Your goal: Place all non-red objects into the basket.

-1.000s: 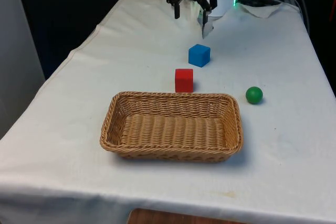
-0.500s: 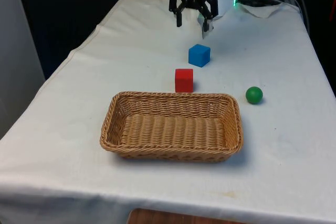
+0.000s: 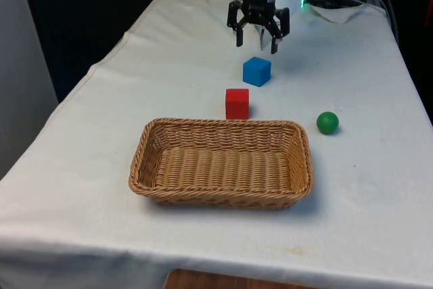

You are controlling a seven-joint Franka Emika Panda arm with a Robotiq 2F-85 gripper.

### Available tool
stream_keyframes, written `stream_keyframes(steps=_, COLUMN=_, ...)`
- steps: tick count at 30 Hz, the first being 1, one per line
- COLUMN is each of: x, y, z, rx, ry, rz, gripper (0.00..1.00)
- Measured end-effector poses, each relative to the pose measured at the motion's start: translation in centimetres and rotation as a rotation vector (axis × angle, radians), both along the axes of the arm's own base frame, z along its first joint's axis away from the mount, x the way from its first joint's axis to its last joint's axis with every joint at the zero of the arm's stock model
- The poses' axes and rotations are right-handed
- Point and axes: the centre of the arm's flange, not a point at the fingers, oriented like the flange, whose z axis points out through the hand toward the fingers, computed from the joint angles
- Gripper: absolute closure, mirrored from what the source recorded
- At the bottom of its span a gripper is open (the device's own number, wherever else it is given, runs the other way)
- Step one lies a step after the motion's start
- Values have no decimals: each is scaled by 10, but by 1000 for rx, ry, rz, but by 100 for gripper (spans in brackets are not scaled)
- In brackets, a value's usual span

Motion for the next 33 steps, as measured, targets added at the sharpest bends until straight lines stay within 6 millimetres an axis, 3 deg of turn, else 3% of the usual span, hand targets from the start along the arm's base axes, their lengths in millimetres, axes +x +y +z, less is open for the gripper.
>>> stream_keyframes(steps=12, x=7, y=8, z=-16, rx=-15, ry=1, rz=-18, gripper=0)
stream_keyframes(steps=22, x=18, y=-1, z=-28, rx=-41, ry=18, rz=-29, gripper=0)
stream_keyframes(steps=33, x=16, y=-2, z=-37, rx=-49, ry=38, rz=-32, gripper=0)
